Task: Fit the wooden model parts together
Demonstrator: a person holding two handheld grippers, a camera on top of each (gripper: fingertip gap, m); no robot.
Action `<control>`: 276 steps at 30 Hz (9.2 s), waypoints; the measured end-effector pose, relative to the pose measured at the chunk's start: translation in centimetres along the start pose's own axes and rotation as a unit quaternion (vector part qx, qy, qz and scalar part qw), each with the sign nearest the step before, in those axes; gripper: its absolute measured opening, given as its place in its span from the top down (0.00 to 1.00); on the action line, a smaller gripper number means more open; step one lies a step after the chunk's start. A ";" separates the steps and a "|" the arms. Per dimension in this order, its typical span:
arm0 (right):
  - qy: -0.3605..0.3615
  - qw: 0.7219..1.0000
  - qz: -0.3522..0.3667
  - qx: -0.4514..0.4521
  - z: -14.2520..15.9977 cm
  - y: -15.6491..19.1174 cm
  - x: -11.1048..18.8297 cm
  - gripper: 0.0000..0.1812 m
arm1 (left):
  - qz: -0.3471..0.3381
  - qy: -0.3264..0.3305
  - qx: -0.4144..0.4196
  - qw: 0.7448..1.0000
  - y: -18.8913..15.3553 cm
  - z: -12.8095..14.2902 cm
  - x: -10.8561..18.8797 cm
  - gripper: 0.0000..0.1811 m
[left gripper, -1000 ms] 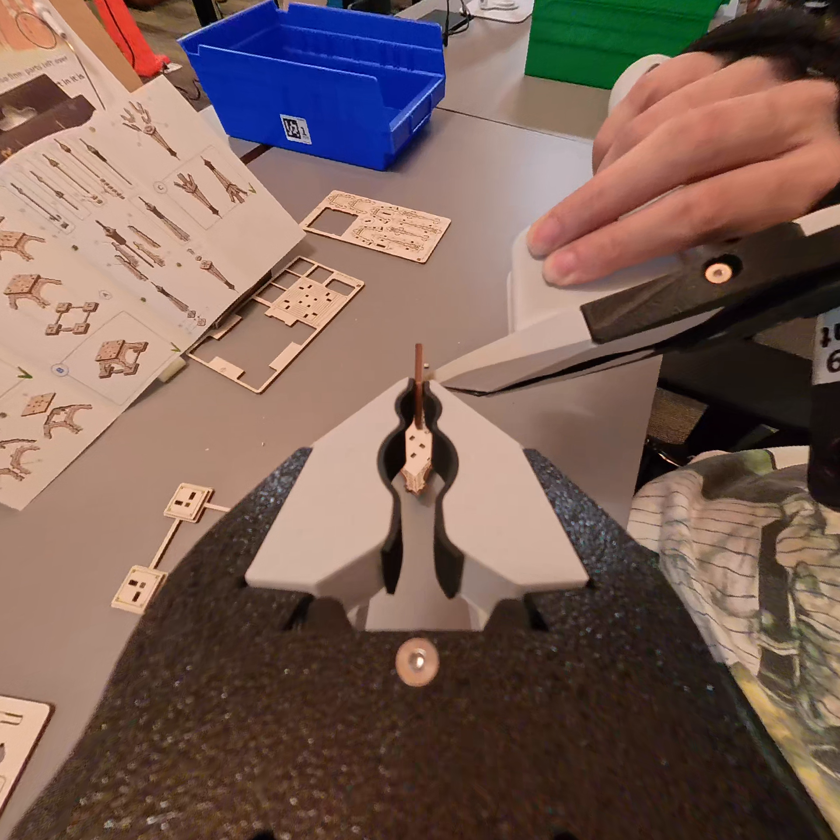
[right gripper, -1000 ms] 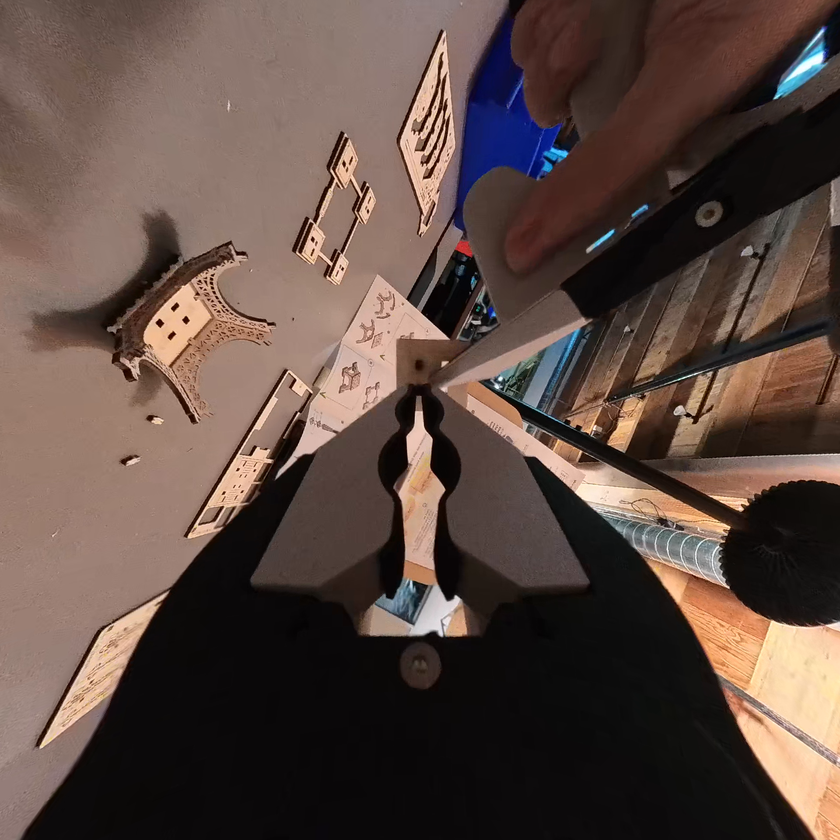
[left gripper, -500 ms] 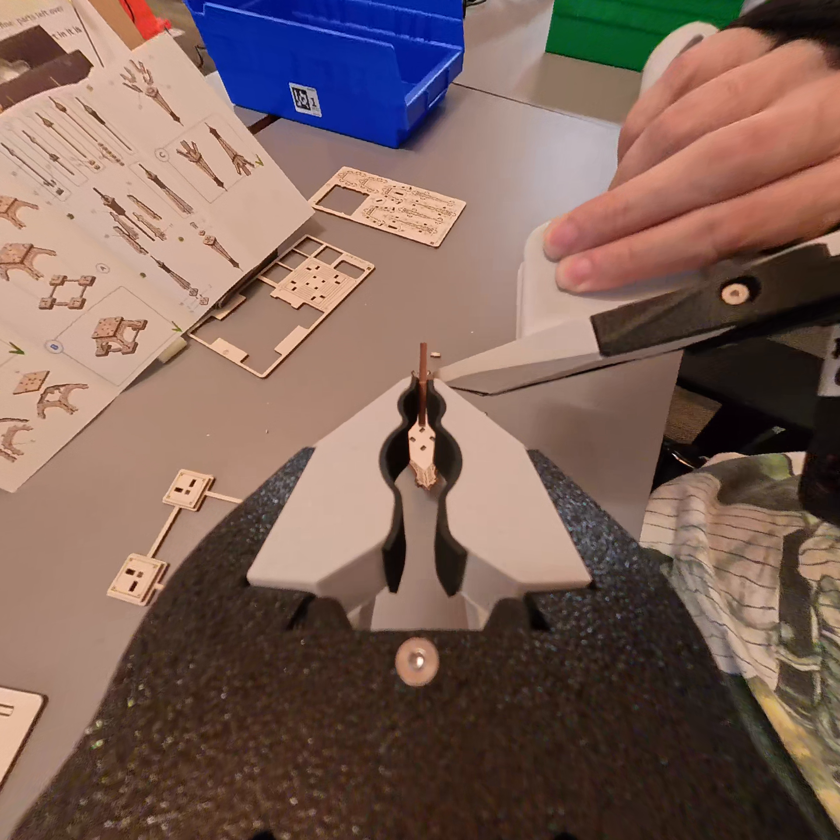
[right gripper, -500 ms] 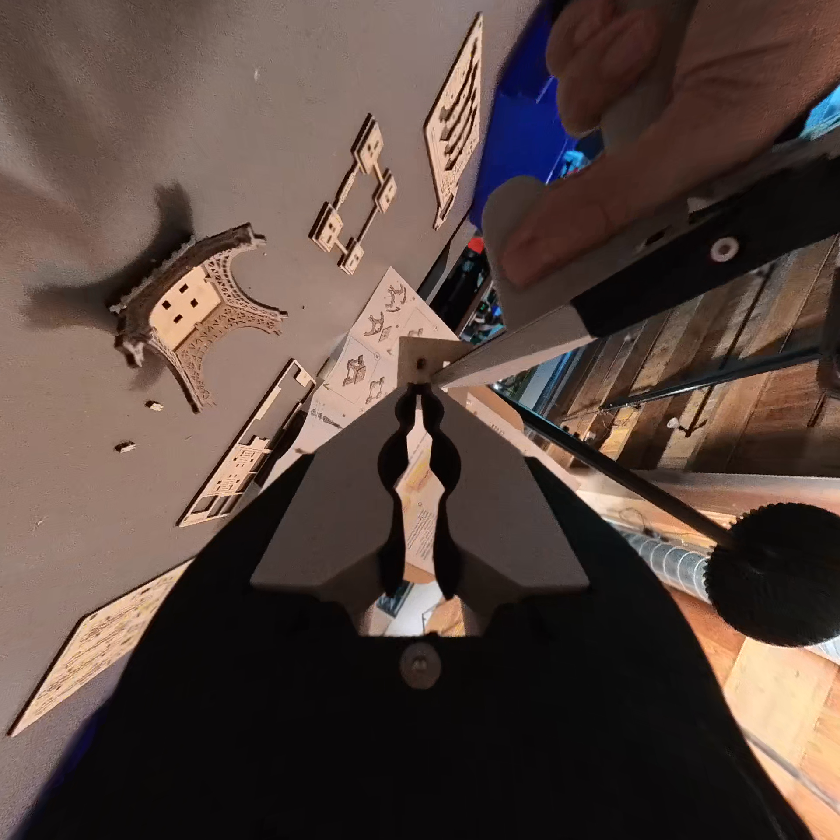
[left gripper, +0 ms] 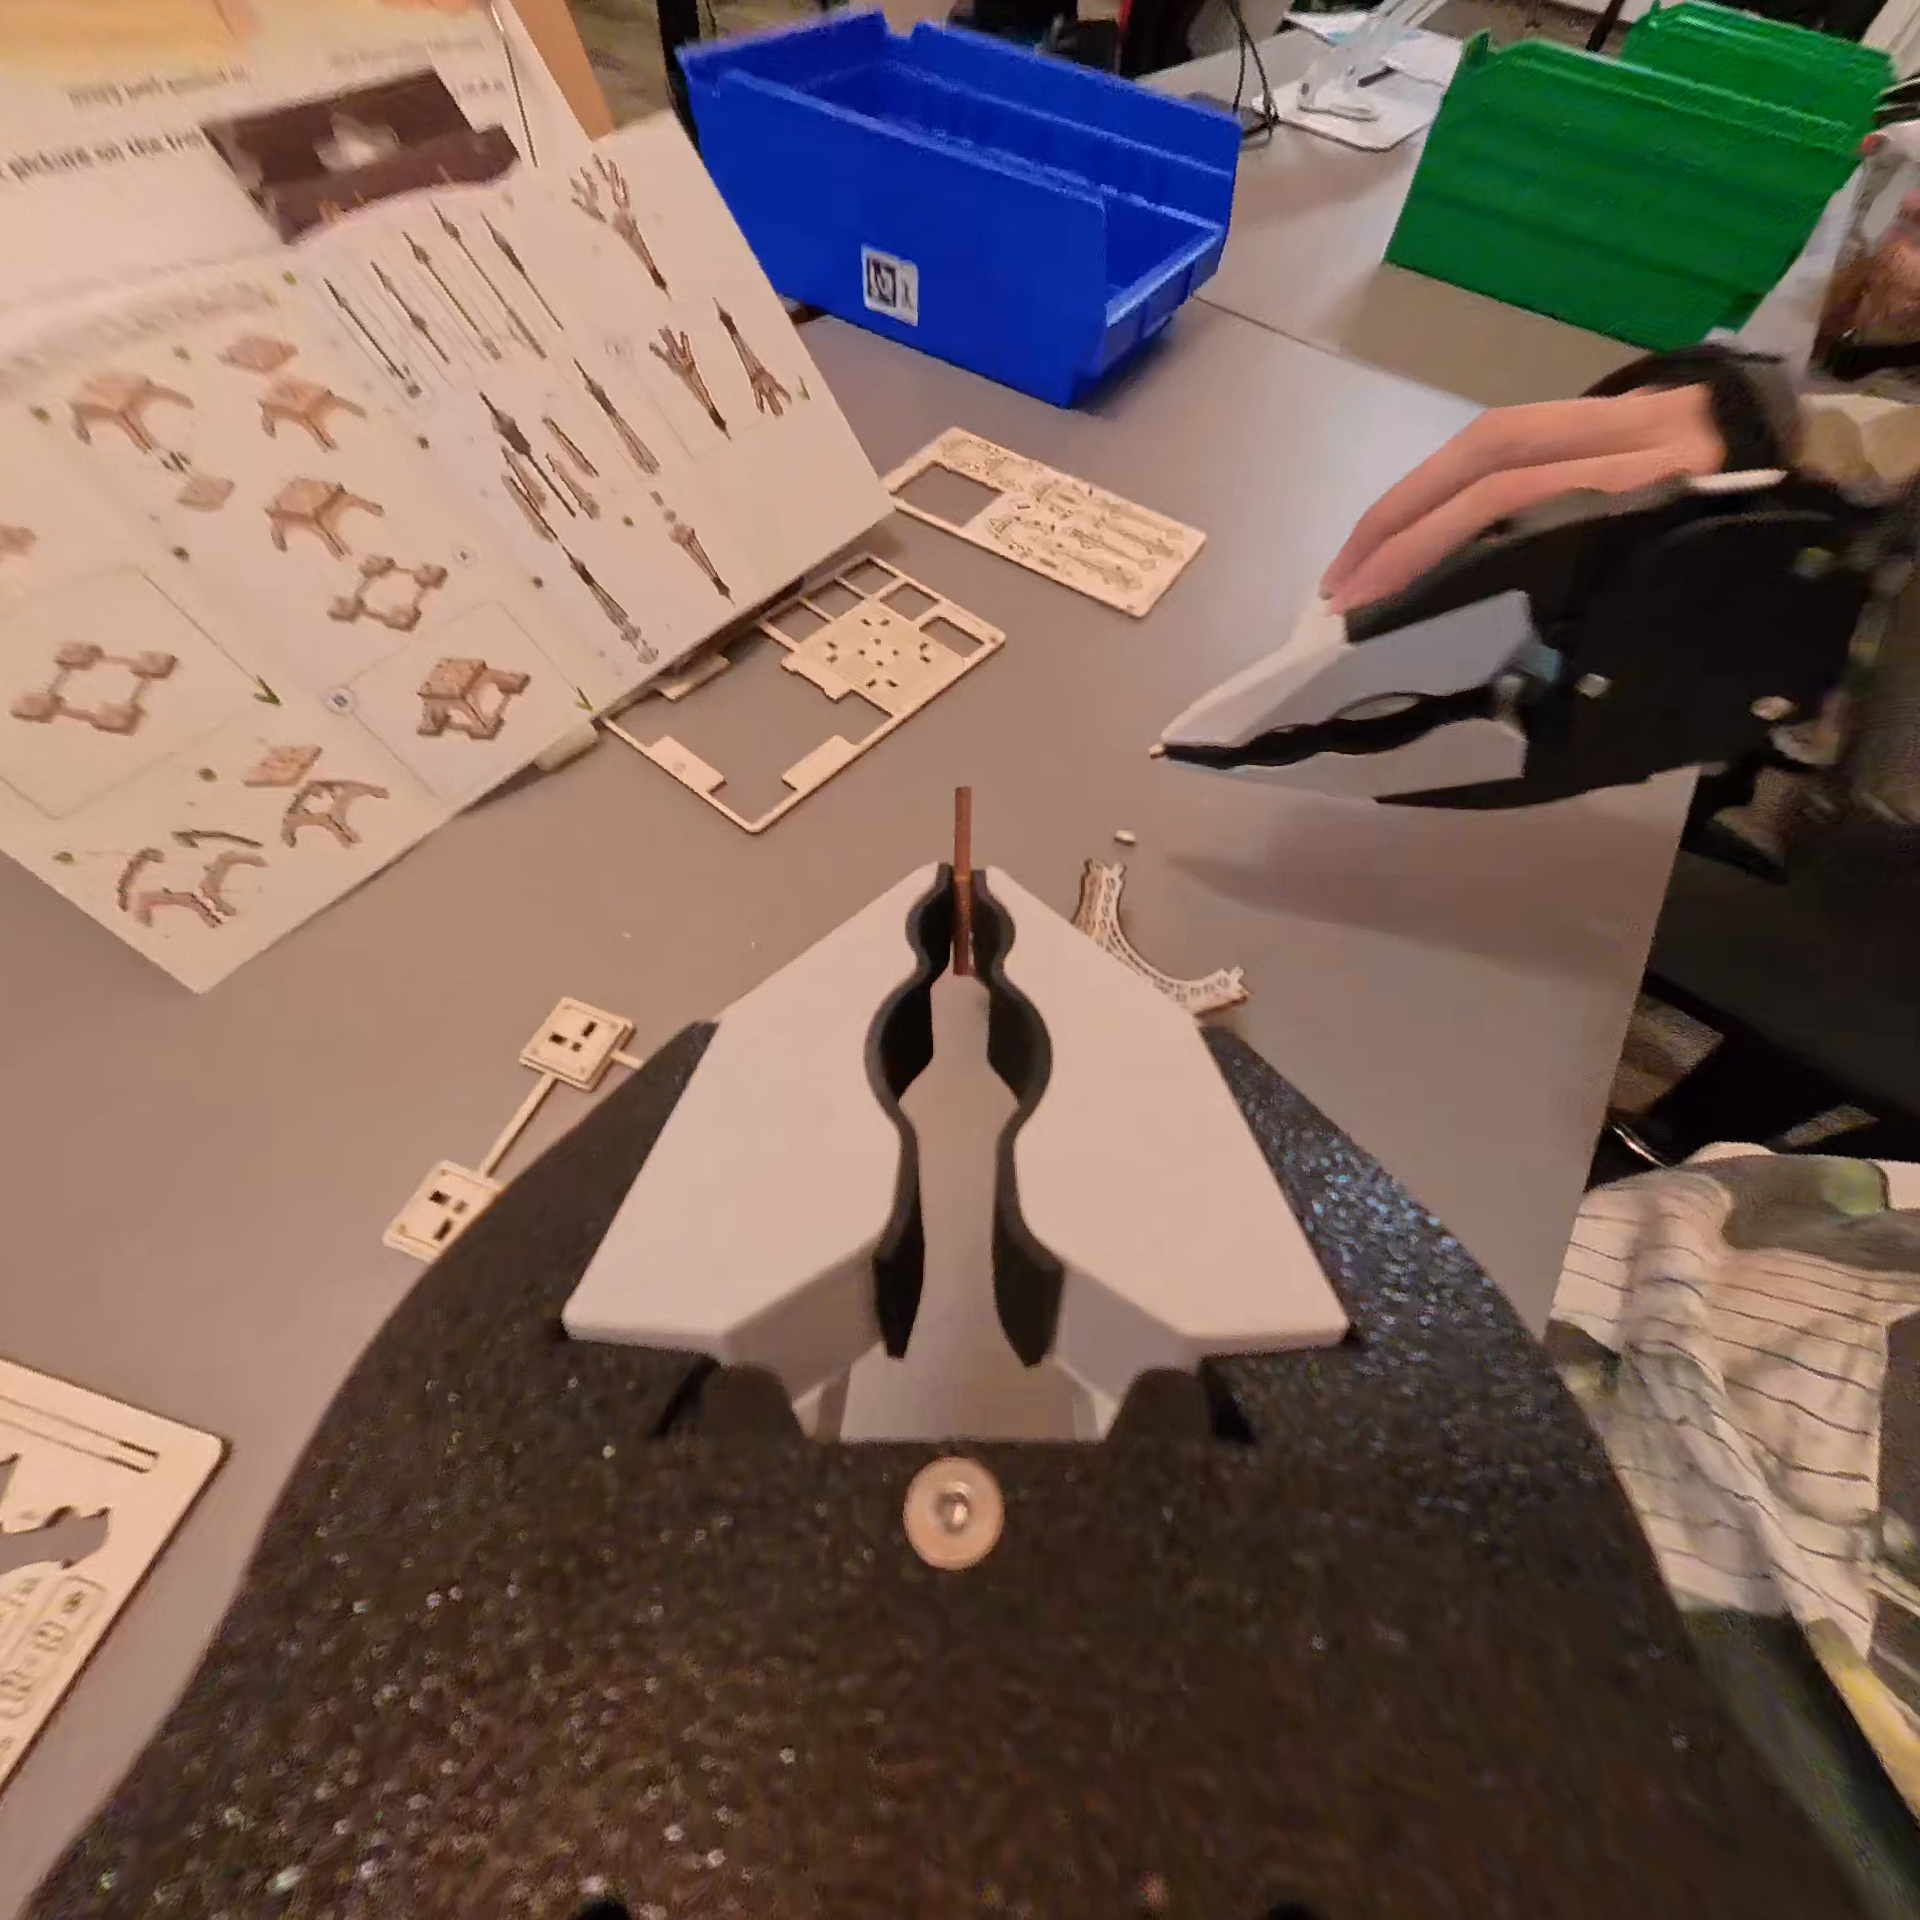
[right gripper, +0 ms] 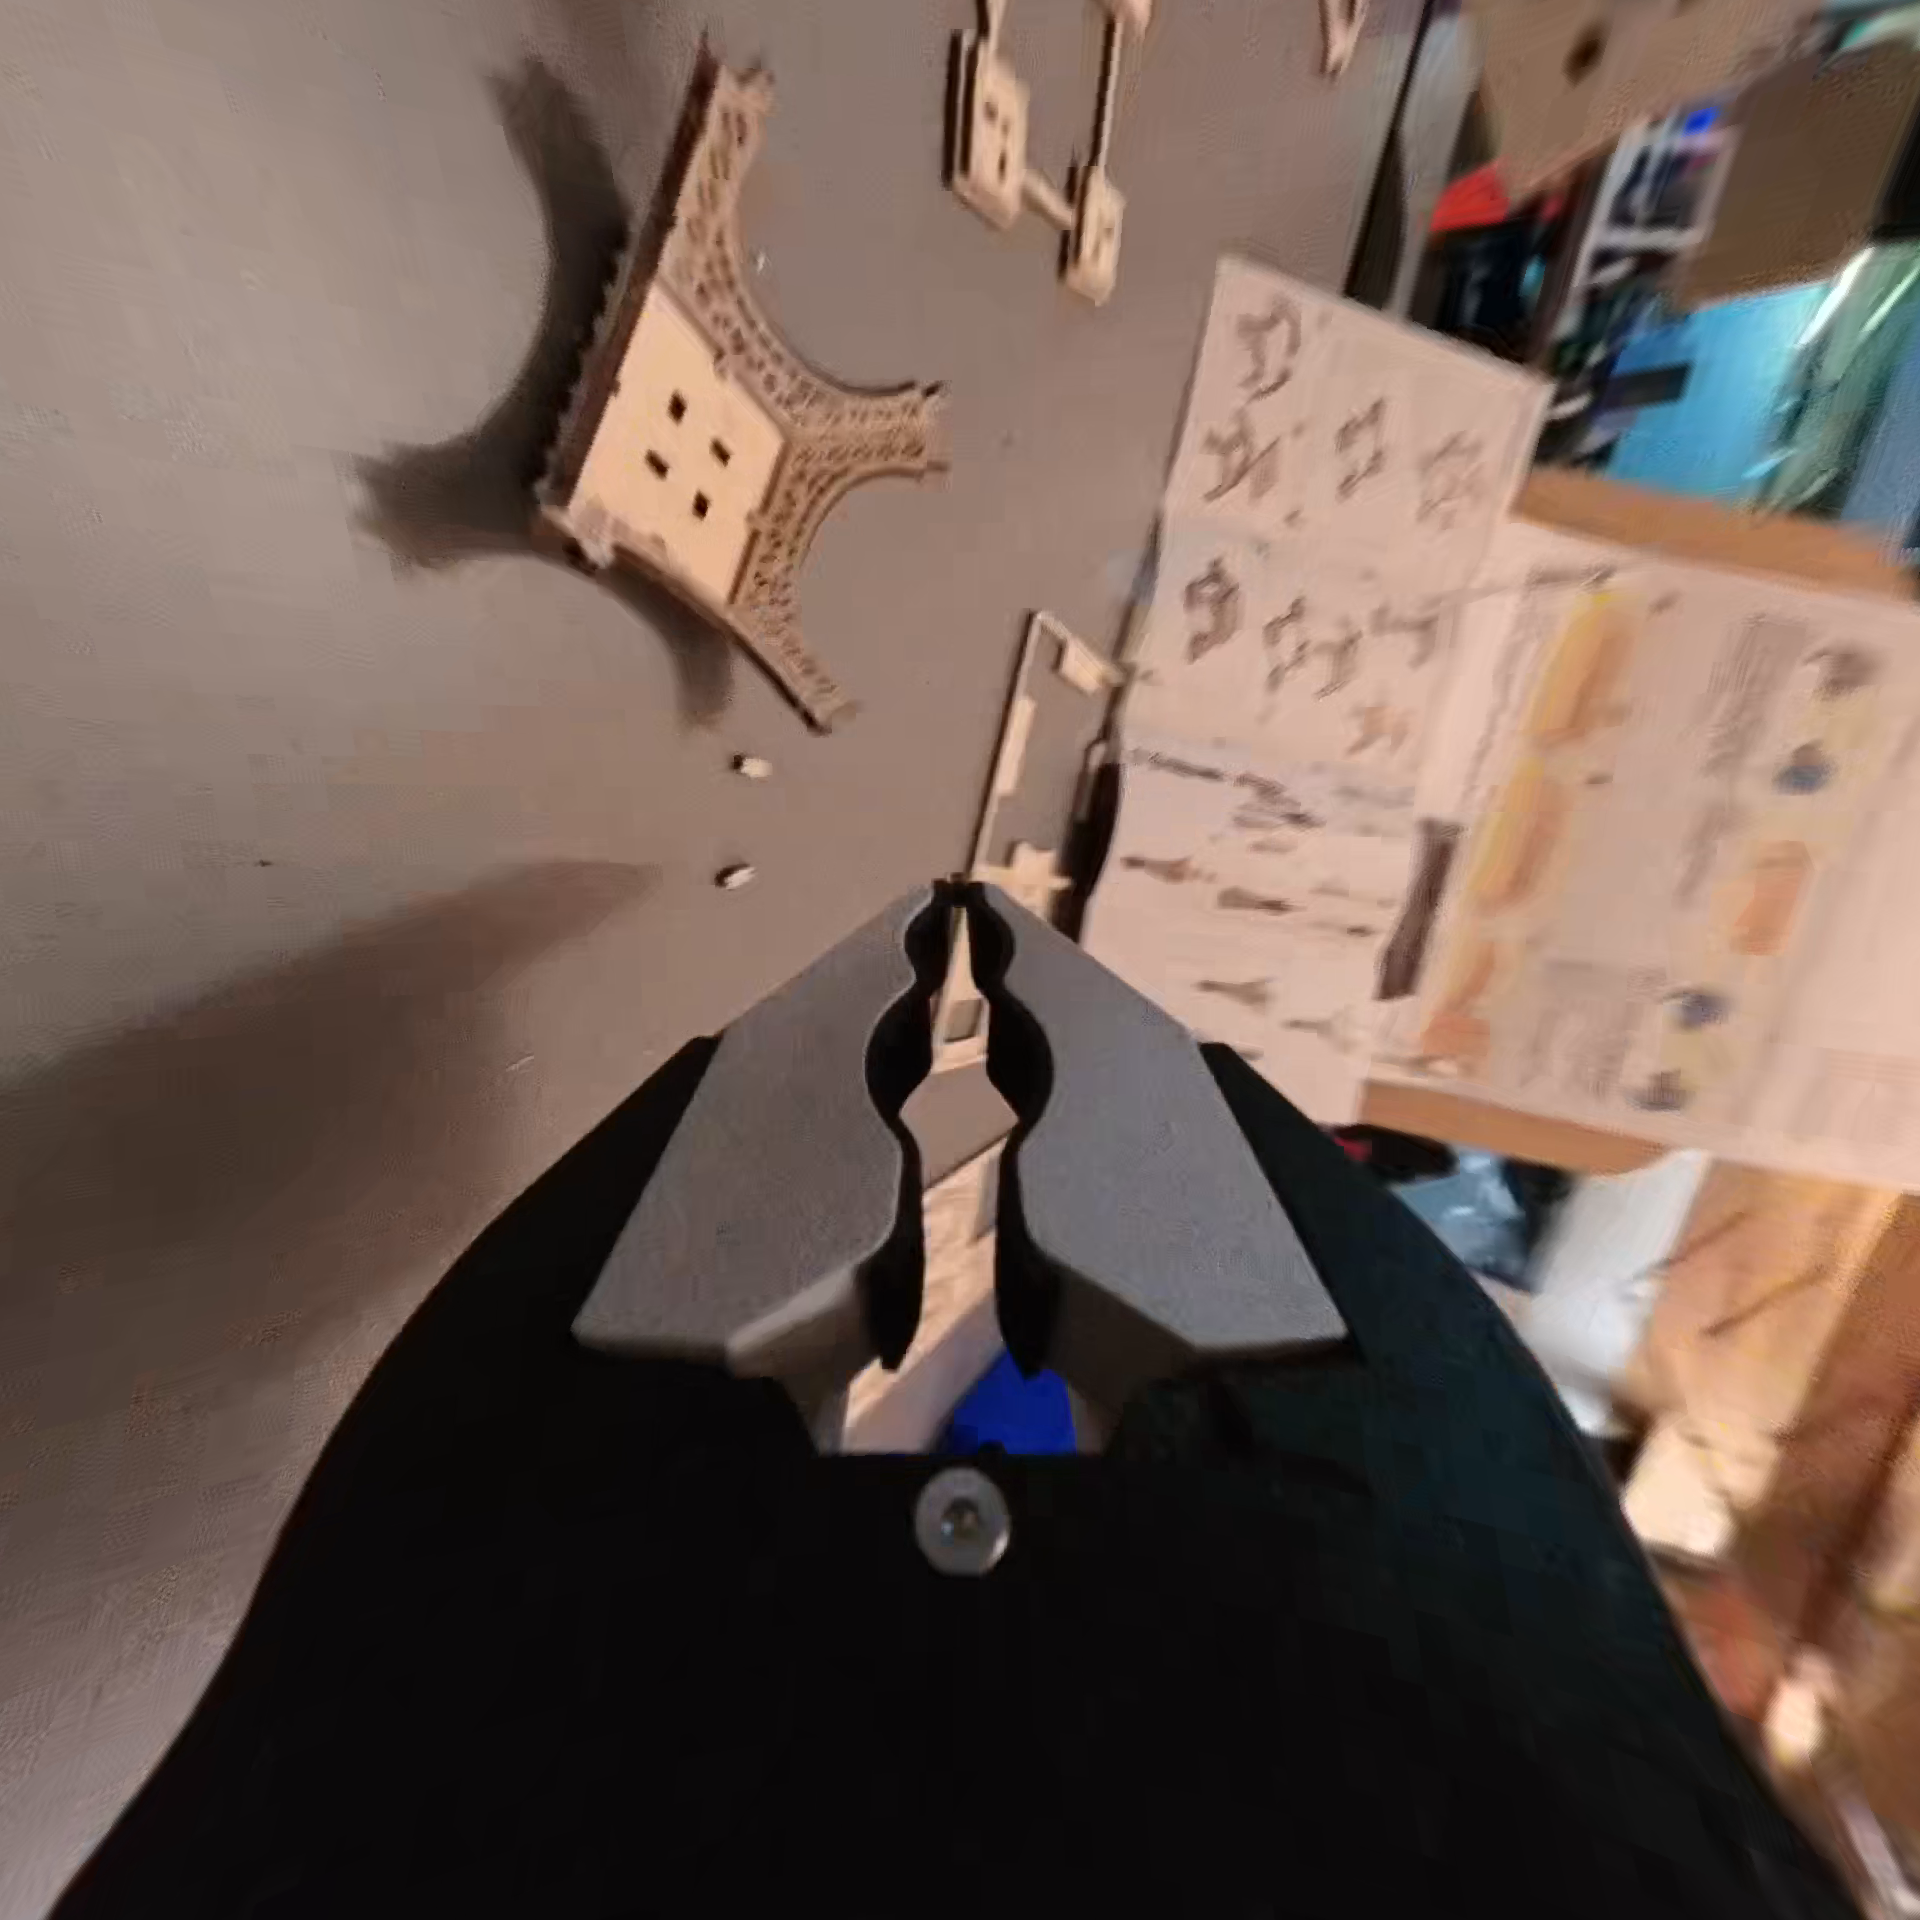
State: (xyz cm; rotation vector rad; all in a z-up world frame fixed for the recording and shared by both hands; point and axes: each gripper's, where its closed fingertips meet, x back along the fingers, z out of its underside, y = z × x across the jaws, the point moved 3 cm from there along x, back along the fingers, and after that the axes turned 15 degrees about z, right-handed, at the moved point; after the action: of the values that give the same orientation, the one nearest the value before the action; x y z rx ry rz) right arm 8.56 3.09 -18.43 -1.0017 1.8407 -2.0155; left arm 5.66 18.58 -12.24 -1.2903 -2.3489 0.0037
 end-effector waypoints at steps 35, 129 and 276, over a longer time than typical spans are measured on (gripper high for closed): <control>-0.187 0.688 0.148 -0.685 -6.5 -10.1 3.8 0.90 | 0.094 -0.308 -0.057 0.945 -4.9 -5.1 -1.8 1.00; -0.106 0.910 0.361 -0.174 -9.3 -9.9 5.7 1.00 | 0.031 -0.104 -0.209 0.972 -7.7 -4.8 -0.7 1.00; -0.083 0.934 0.247 -0.245 -7.7 -9.0 2.7 0.99 | 0.011 -0.110 -0.063 0.992 -4.9 -3.7 -2.5 1.00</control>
State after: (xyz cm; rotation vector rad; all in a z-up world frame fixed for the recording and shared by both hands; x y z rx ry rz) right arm 4.25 9.22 -8.84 -0.6826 2.2645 -1.1773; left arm 4.37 13.10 -8.81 -1.4421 -2.5553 0.0046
